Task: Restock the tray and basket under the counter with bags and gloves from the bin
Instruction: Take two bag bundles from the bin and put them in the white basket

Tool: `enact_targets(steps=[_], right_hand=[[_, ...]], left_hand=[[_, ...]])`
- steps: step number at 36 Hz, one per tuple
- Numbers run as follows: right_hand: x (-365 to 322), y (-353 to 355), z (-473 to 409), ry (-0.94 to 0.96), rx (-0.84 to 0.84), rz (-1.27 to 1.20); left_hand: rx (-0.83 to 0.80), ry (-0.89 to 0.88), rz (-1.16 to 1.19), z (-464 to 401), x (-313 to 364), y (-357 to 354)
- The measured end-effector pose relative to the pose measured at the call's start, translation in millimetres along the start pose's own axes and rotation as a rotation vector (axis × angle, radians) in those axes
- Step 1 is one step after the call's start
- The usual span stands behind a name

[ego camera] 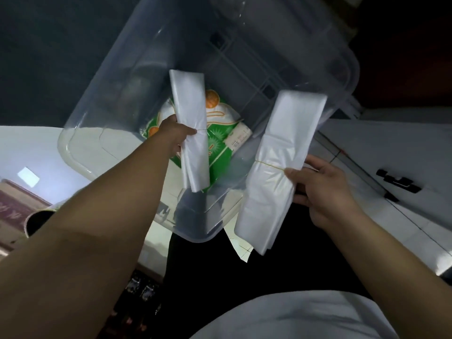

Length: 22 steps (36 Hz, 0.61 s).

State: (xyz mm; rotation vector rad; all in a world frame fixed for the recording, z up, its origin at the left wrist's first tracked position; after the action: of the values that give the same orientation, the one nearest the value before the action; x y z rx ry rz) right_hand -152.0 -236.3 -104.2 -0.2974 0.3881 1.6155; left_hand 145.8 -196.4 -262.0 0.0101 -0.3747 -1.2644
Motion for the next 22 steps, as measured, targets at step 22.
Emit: enact_targets(steps=[22], right_hand=[[-140.7, -37.9, 107.1, 0.553, -0.411, 0.283]], left_hand=[[0.245, -0.456, 0.479, 310.1, -5.5, 23.3]])
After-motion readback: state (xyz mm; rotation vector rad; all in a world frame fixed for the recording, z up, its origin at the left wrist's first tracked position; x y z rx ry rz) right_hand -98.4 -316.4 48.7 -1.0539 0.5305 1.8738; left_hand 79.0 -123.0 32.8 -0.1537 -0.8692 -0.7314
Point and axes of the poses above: each hand's wrist, its own z-axis away from the middle knuckle, its own y-axis out of the back of the hand, x = y × z, the point moved 4 cm from there along -z, towards the middle knuckle, and after that the axes turned 1 degree about -x, right-handed, at the moved point
